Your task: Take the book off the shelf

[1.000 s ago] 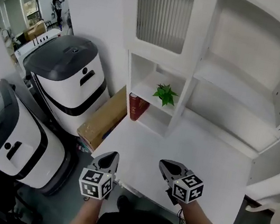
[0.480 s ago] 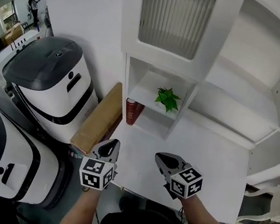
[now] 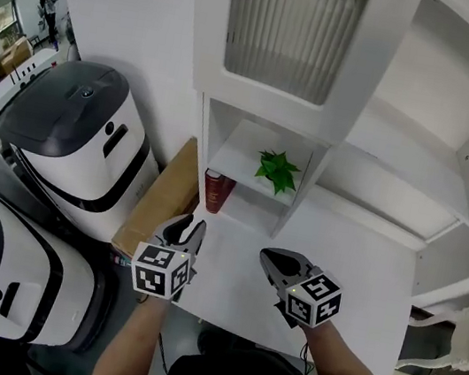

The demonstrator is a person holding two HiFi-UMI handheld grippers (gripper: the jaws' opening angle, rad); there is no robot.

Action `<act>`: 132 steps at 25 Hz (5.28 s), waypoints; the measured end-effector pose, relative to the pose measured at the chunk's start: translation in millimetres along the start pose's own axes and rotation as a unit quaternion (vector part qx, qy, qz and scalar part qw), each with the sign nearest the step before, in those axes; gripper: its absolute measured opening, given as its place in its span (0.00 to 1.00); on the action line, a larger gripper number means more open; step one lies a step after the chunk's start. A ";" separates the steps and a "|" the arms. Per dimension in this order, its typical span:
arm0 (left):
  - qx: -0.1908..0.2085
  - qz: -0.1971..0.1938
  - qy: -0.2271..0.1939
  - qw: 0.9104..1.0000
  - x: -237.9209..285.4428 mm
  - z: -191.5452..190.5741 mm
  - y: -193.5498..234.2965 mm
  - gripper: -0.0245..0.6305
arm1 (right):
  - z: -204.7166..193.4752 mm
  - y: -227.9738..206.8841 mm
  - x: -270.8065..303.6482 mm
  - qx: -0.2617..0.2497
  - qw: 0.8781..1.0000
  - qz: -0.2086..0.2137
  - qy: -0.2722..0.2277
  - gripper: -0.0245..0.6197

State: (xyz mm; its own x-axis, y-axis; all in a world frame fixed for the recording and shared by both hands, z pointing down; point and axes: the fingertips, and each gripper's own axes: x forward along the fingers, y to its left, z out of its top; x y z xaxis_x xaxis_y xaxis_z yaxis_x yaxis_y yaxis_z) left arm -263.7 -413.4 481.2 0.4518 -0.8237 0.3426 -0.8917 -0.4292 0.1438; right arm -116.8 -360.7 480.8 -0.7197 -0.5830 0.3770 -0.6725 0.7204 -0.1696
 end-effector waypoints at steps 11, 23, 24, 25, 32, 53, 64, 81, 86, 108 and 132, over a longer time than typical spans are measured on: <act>0.015 0.035 0.015 0.999 54.3 23.7 17.7 0.40 | -4.0 -33.4 5.1 0.014 1.000 0.001 0.005 0.06; 0.012 0.074 0.072 0.995 126.1 1.3 42.8 0.45 | -31.5 -68.3 0.6 0.049 0.999 0.002 0.020 0.06; 0.003 0.075 0.072 0.995 130.6 -0.6 45.7 0.45 | -33.8 -70.2 0.3 0.050 0.999 0.003 0.022 0.06; -0.005 0.076 0.071 0.995 134.9 -2.3 48.1 0.45 | -35.6 -72.2 -0.1 0.051 0.998 0.003 0.024 0.06; -0.010 0.094 0.095 0.991 158.1 -18.5 66.0 0.45 | -39.6 -85.3 -2.8 0.056 0.998 -0.003 0.027 0.06; 0.015 0.111 0.110 0.988 172.5 -29.7 74.5 0.37 | -52.7 -102.0 -3.3 0.075 0.996 -0.008 0.038 0.06; 0.010 0.109 0.085 0.990 127.5 -44.5 58.3 0.38 | -58.7 -88.5 7.6 0.083 0.996 0.005 0.045 0.06; 0.044 0.059 0.098 0.992 156.9 -46.1 54.6 0.39 | -55.2 -75.7 0.1 0.085 0.995 -0.006 0.049 0.06; 0.039 0.056 0.100 0.993 142.4 -49.5 51.8 0.38 | -59.0 -61.4 -8.7 0.088 0.995 -0.015 0.049 0.06; 0.062 0.022 0.029 0.997 2.3 -18.8 17.1 0.38 | -54.6 19.4 -16.1 0.064 0.997 0.002 0.035 0.06; 0.076 -0.023 -0.027 0.997 44.7 39.5 -255.3 0.38 | -75.9 -163.5 -265.0 0.088 0.984 -0.114 -0.109 0.06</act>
State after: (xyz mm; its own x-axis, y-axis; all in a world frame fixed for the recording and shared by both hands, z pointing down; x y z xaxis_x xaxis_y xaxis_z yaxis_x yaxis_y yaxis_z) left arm -14.7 -355.3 423.1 0.4962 -0.8193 0.2872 -0.8576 -0.5140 0.0152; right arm 197.0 -295.5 477.7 -0.5534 -0.8025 0.2228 -0.8266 0.4964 -0.2653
